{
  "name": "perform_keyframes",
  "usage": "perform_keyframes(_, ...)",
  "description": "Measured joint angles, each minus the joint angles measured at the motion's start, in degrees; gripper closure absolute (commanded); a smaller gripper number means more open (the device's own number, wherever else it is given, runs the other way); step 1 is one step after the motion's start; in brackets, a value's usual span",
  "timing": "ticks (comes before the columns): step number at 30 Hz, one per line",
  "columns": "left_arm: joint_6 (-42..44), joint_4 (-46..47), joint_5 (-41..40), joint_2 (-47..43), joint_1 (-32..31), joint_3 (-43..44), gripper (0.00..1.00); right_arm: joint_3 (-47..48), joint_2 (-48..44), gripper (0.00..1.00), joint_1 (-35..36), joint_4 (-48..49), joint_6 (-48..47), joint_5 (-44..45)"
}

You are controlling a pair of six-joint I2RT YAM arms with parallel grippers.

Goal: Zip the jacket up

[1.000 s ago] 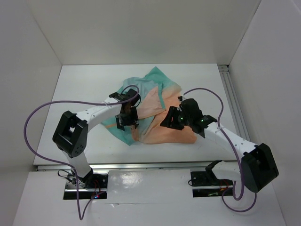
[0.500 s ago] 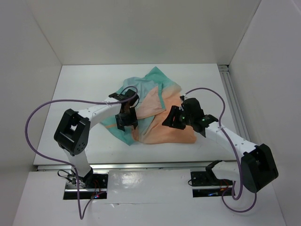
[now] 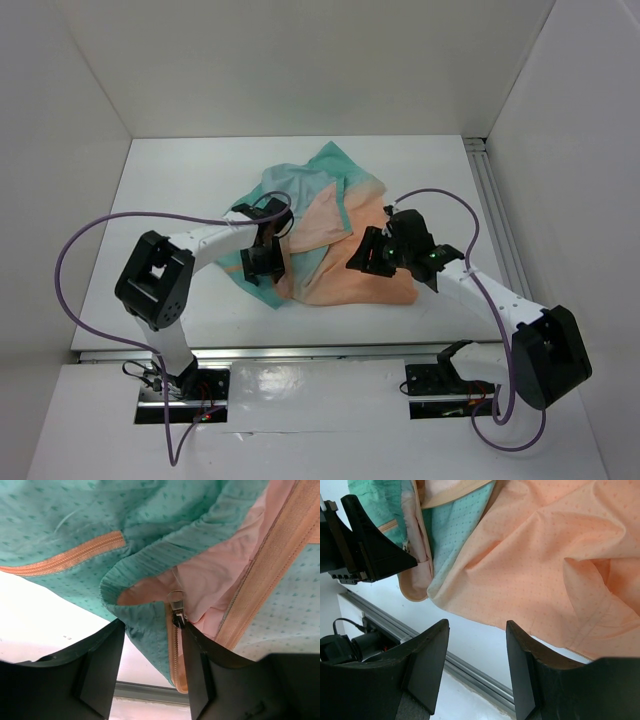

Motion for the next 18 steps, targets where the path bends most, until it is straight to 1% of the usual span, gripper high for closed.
perform_keyframes(4, -0.04, 0.07, 0.00, -0.46, 0.09, -0.02, 0.45, 0.00, 0.00, 0.43, -0.17, 0.00, 0.00, -0.11)
perform_keyframes(5, -0.02, 0.17, 0.04, -0.61, 0.09, -0.04, 0.45, 0.00, 0.00, 0.43, -0.20, 0.00, 0.00, -0.11)
perform_keyframes(7, 0.02, 0.83, 0.44, -1.27, 0.09, -0.52, 0.50, 0.00, 0.00, 0.43, -0.20, 0.00, 0.02, -0.17)
perform_keyframes(8, 0.00, 1.07, 0.63, -1.66, 0.09, -0.85, 0.50, 0.00, 0.00, 0.43, -0.20, 0.00, 0.02, -0.31)
perform_keyframes(9, 0.02, 1.33, 0.83, -2.05, 0.09, -1.27, 0.53, 0.00, 0.00, 0.43, -0.20, 0.00, 0.04, -0.48)
perform_keyframes(14, 0.02, 2.01, 1.49, -4.59, 0.09, -3.02, 0.56, 0.07, 0.02, 0.43, -0.11, 0.02, -0.11, -1.99)
perform_keyframes(18, 0.00, 3.17, 2.29, -9.25, 0.09, -4.98, 0.56, 1.27, 0.94, 0.43, 1.57, 0.37, -0.63, -3.50)
